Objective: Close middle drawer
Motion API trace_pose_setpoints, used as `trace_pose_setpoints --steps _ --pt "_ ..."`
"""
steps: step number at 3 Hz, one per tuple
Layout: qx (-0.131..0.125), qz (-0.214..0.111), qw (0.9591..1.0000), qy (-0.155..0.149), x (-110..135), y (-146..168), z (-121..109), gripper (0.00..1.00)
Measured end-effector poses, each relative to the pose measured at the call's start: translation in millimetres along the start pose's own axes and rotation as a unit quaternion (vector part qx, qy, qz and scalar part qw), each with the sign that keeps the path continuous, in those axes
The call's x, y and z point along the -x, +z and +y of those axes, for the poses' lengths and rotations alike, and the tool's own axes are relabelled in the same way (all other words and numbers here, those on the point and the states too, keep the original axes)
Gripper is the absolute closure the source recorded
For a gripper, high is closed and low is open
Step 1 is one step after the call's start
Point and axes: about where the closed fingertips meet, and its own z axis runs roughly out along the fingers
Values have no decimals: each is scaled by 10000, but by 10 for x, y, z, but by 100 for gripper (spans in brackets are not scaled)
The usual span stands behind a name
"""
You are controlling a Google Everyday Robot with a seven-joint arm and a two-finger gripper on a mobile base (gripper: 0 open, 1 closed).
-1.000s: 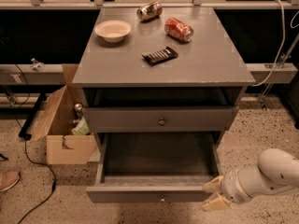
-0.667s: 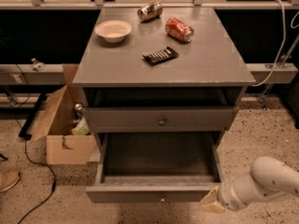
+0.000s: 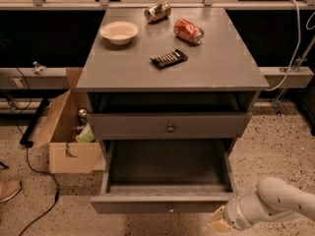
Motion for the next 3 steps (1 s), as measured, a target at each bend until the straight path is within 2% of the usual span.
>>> trace_pose_setpoints --steps 1,2,3 --pt "-12 -11 10000 -64 6 13 -26 100" --pt "-88 -87 9987 -488 49 101 -193 100" --pt "-151 -214 9936 -1098 79 202 -444 100"
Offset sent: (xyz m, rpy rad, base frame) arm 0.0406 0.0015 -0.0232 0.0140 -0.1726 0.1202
